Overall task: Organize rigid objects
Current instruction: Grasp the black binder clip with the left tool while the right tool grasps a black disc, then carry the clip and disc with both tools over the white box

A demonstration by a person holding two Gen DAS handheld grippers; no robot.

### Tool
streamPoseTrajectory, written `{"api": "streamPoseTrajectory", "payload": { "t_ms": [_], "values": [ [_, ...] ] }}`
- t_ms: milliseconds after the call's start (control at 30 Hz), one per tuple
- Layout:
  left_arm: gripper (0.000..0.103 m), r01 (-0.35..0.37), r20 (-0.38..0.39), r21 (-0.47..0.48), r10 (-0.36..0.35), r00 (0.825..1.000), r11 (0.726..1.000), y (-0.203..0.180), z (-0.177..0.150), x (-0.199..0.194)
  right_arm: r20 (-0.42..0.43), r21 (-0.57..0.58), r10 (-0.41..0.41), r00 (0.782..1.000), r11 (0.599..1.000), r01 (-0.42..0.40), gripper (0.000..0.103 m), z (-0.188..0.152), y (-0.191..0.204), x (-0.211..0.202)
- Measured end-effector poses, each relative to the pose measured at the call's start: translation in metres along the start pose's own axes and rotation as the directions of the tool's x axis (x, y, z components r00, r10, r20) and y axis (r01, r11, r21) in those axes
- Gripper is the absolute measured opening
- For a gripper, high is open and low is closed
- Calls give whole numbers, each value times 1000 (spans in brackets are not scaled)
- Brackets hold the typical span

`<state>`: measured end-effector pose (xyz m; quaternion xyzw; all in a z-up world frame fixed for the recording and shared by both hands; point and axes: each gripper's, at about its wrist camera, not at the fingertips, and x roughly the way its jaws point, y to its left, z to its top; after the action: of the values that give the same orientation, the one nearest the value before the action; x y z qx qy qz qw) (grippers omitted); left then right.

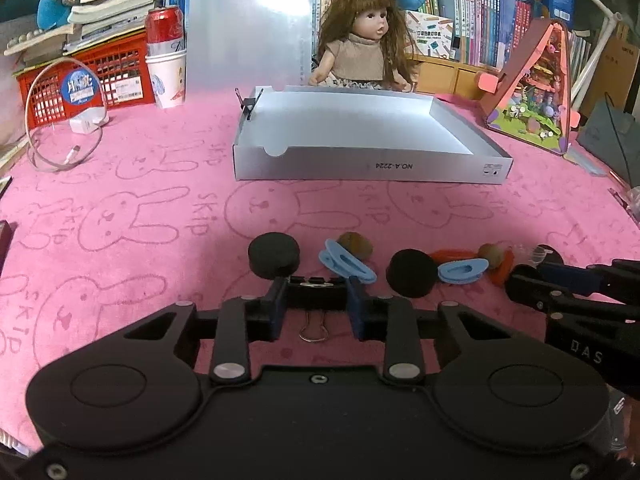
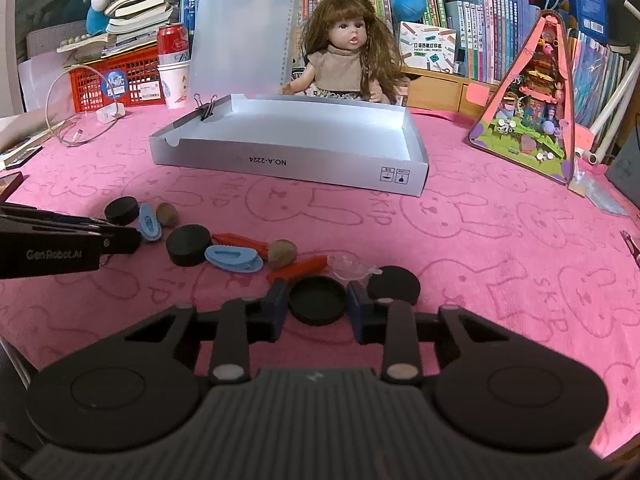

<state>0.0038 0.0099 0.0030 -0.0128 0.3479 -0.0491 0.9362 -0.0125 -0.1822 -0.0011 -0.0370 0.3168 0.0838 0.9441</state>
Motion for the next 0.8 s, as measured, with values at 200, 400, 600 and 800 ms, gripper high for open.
{"api": "streamPoseTrajectory", "payload": {
  "t_ms": [200, 400, 600, 800],
  "values": [
    [29, 3, -6, -28, -3, 1000, 1000, 4, 2, -8, -7, 18, 13, 1000, 1000, -13, 37, 2, -3, -4],
    [29, 1, 16, -38, -1, 1000, 999, 6, 9, -18, 1, 39, 21, 1000, 999, -21, 36, 8, -8, -10],
    [29, 2, 30, -56, -1, 1000, 998, 11, 22, -21, 16, 68, 24, 1000, 997, -25, 36, 18, -16, -13],
    [29, 17, 31, -67, -15, 999, 998, 16, 38, -18, 21, 120, 37, 999, 992, -39, 36, 30, -30, -13]
  ]
}}
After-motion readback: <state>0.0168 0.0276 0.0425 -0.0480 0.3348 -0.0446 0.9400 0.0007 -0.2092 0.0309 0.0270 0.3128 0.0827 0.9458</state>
